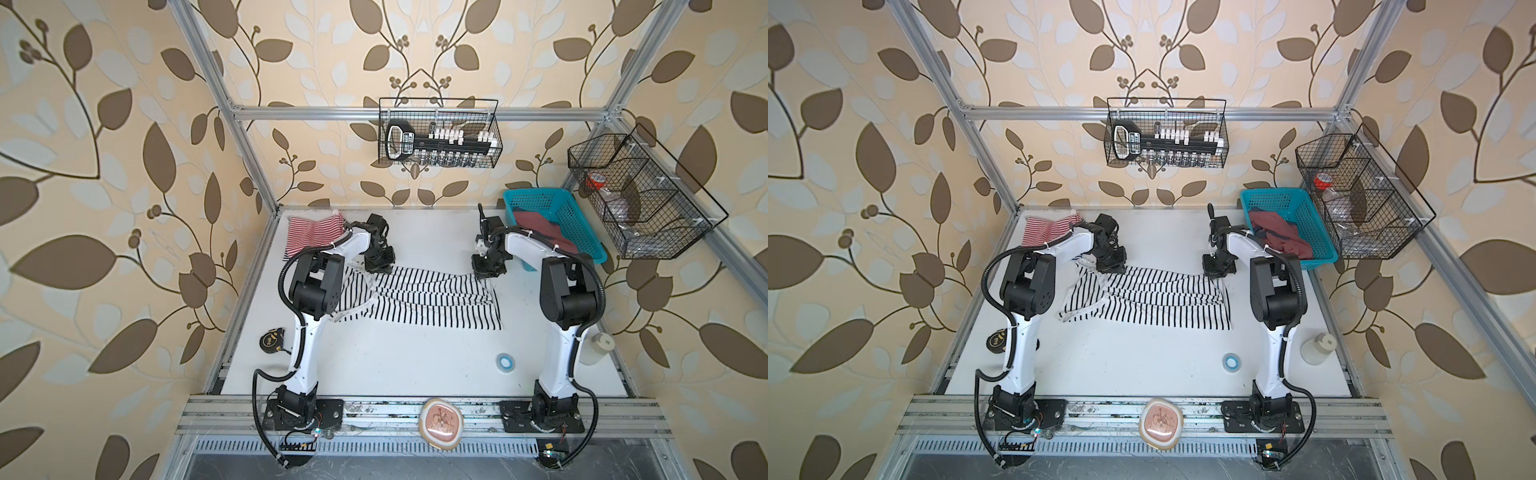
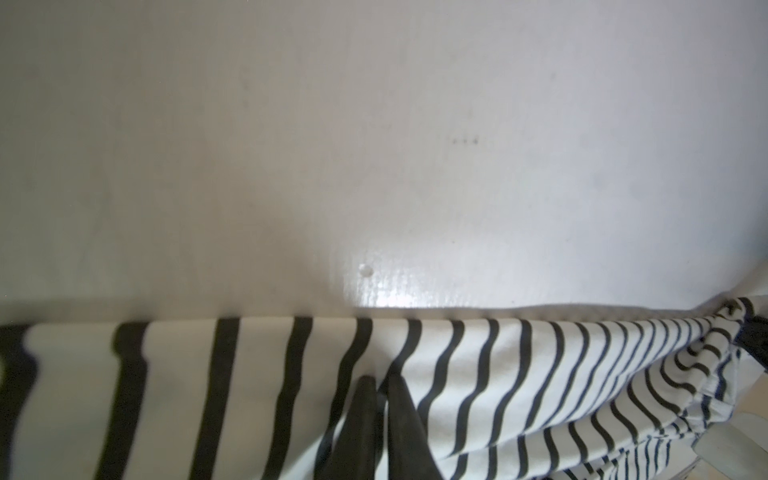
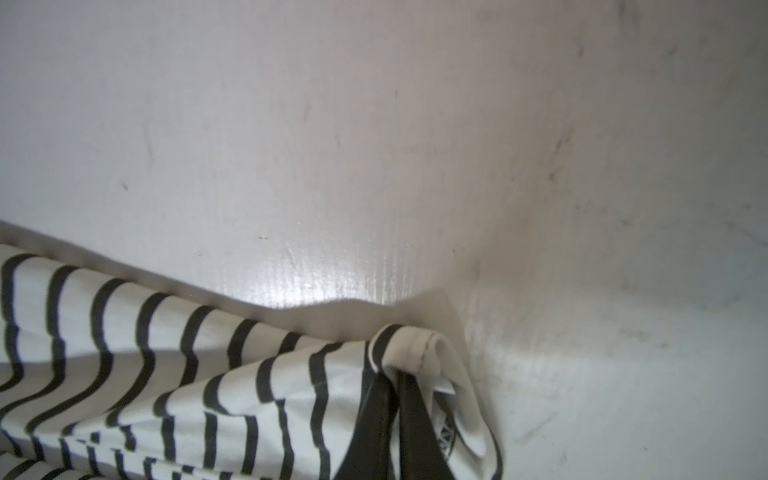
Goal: Fold and stack the tank tops
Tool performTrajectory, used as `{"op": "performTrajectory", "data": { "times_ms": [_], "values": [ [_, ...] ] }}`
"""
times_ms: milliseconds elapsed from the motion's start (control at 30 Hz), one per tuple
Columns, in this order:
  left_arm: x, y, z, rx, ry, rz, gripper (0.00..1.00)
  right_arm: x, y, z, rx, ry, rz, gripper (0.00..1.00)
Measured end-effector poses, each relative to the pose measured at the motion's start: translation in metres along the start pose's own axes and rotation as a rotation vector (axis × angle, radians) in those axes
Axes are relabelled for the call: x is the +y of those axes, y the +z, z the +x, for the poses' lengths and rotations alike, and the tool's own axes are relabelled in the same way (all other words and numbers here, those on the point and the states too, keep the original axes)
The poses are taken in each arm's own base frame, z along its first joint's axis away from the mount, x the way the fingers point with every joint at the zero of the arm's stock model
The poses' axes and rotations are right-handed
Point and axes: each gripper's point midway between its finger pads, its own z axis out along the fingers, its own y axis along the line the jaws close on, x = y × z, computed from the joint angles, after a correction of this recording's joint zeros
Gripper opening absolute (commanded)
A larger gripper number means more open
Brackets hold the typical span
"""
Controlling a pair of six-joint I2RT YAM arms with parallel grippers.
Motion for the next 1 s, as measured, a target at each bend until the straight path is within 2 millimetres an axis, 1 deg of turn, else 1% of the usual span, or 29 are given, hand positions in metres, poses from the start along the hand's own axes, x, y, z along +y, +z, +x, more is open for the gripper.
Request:
{"op": "performTrajectory", "data": {
  "times_ms": [67, 233, 433, 567, 700, 800, 867, 900, 1000],
  "values": [
    [0.000, 0.000, 0.000, 0.000, 0.000, -0.001, 0.10, -0.005, 0.000, -0.001, -0.001, 0.015, 0.003, 0.00],
    [0.001, 0.000, 0.000, -0.001, 0.000, -0.003, 0.09, -0.019, -0.002, -0.002, -0.005, 0.049, 0.009, 0.00],
    [0.004, 0.000, -0.002, -0.003, -0.003, -0.006, 0.01, -0.034, -0.005, -0.004, -0.013, 0.094, 0.003, 0.00],
    [0.005, 0.000, -0.002, -0.002, -0.004, -0.008, 0.00, -0.046, -0.012, -0.005, -0.030, 0.133, -0.005, 0.00],
    [0.006, 0.001, -0.002, -0.002, -0.007, -0.008, 0.00, -0.058, -0.021, -0.002, -0.044, 0.174, -0.017, 0.00],
    [0.007, 0.001, -0.003, -0.001, -0.010, -0.003, 0.00, -0.061, -0.022, -0.001, -0.043, 0.194, -0.037, 0.00],
    [0.007, 0.002, -0.003, -0.001, -0.010, -0.001, 0.00, -0.062, -0.020, 0.003, -0.033, 0.200, -0.044, 0.03],
    [0.007, 0.002, -0.003, -0.002, -0.009, 0.000, 0.00, -0.062, -0.018, 0.006, -0.024, 0.202, -0.048, 0.07],
    [0.007, 0.002, -0.003, -0.001, -0.010, 0.000, 0.00, -0.062, -0.012, 0.015, 0.003, 0.206, -0.046, 0.13]
  ]
}}
